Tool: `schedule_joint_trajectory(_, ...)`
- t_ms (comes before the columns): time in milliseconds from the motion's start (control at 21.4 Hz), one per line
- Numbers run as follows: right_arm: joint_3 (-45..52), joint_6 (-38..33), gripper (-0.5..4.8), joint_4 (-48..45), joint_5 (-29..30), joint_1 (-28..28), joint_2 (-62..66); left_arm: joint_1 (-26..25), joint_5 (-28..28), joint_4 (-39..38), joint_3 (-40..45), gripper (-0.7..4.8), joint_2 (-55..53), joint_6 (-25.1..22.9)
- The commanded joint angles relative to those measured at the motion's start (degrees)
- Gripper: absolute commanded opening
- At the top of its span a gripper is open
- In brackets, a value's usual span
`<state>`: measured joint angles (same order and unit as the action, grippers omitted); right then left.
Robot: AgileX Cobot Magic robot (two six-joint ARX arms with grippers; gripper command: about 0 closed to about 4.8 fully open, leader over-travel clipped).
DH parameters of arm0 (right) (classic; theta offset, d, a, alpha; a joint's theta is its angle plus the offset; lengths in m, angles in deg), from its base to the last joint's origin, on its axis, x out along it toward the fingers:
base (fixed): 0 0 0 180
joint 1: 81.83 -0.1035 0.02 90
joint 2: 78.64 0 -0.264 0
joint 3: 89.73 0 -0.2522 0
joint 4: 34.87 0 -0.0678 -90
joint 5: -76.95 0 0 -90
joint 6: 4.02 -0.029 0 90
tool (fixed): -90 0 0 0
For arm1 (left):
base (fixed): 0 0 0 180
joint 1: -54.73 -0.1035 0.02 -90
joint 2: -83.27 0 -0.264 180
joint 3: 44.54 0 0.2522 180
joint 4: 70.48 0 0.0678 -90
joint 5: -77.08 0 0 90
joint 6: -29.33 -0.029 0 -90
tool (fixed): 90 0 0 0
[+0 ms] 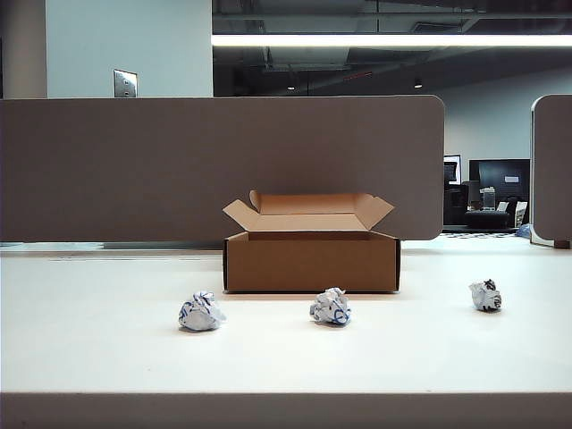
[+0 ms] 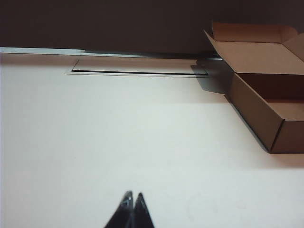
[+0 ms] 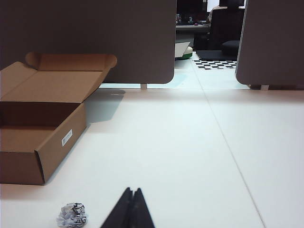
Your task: Pick up all the paper balls on the table and put them in the paper box.
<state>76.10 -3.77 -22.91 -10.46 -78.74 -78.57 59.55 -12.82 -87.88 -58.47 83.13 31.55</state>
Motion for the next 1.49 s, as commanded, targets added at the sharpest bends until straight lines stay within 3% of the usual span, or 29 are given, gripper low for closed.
schedule_joint_trajectory(47,0.3,0.0,-0.05,-1.0,-0.2,0.0,-0.2,-0.2,-0.1,0.7,-0.2,-0.05,0.0,-0.1)
schedule_joint_trajectory(373,0.3,-3.3,-0.05,-1.5,0.3,0.0,-0.2,-0.2,-0.2,0.8,-0.6,-0.05,0.0,0.6)
schedule_joint_trajectory(513,-4.7,-6.1,-0.05,-2.3,-3.0,0.0,-0.2,-0.2,-0.3,0.2,-5.9,-0.05,0.0,8.5)
schedule_joint_trajectory(746,-17.1,-6.3,-0.05,0.7,-4.2,0.0,5.1,-0.1,-3.9,-5.6,-18.6,-0.05,-4.8,8.7)
schedule_joint_trajectory(886,-27.1,-6.0,-0.05,8.5,-4.1,0.0,14.6,-0.1,-8.1,-5.3,-23.1,-0.05,-13.9,8.5)
schedule_joint_trajectory(1072,-34.1,-2.5,-0.05,8.4,-4.0,-0.1,28.0,-0.1,-12.3,-4.0,-25.4,-0.05,-24.7,5.5)
schedule_joint_trajectory(1306,-38.2,-2.1,-0.05,10.4,-4.1,-1.7,42.5,1.4,-18.5,-3.0,-27.3,-0.05,-39.7,3.5)
schedule_joint_trajectory(1492,-40.0,-1.6,-0.05,10.1,-4.2,-6.2,52.7,6.4,-21.0,-2.2,-30.5,-0.05,-49.9,-1.5)
